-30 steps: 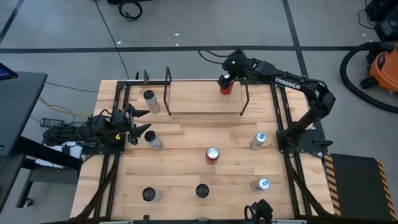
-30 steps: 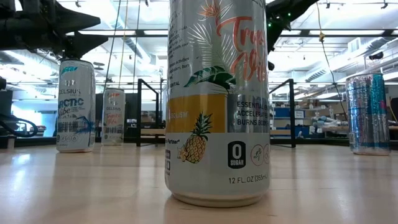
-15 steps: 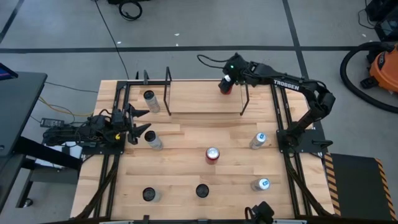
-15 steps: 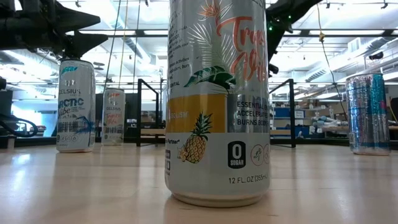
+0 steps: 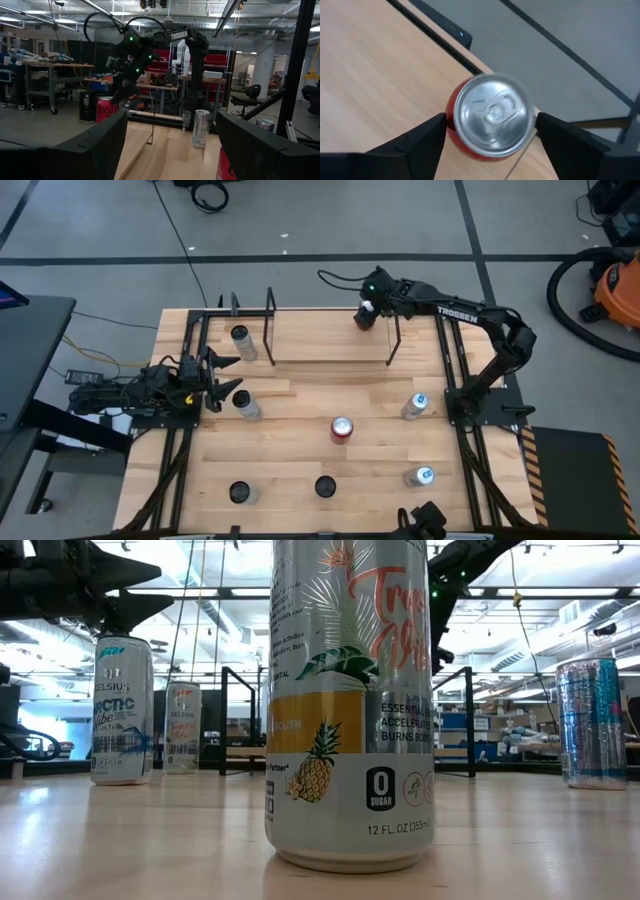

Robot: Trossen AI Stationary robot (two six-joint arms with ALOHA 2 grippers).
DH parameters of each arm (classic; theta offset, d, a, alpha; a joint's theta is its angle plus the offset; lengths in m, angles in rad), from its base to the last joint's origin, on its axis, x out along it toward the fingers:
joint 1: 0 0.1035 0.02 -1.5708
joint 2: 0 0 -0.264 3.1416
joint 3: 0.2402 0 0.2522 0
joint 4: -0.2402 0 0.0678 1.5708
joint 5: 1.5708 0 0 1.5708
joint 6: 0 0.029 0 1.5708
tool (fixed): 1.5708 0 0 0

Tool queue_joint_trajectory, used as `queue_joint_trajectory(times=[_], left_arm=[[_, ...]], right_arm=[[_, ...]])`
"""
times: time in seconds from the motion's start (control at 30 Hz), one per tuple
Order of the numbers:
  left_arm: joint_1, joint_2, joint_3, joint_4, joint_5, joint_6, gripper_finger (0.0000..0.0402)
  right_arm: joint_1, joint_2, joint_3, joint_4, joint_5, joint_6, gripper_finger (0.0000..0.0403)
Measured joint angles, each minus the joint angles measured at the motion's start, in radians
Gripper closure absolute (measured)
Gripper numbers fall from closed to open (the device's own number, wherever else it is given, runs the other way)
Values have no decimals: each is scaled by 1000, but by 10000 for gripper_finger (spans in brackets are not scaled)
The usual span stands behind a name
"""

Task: Place canned beverage on shelf
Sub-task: Put the top red soda can on the shelf, then put the top white yellow soda can on the shelf

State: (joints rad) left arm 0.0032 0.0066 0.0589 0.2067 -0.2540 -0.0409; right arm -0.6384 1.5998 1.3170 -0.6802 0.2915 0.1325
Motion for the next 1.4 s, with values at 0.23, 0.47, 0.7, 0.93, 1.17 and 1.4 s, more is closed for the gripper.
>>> queue_joint_trajectory(times=[0.23, 0.47, 0.7, 0.93, 1.17, 1.4], left_arm=[[0, 0, 0, -1, 0, 1, 95], [0, 0, 0, 0, 0, 0, 95], [0, 0, 0, -1, 0, 0, 95], [0, 0, 0, 0, 0, 0, 95], [0, 0, 0, 5, 0, 11, 95], [0, 0, 0, 1, -3, 14, 95]], right_arm=[[-1, -2, -1, -45, 57, -1, 85], [-1, -4, -1, -41, 13, -5, 84], [-1, -4, 9, -47, 28, -29, 84], [3, -34, 85, -94, 27, -57, 84], [5, -117, 107, -91, -84, -85, 84], [5, -175, 107, -93, -194, -127, 84]])
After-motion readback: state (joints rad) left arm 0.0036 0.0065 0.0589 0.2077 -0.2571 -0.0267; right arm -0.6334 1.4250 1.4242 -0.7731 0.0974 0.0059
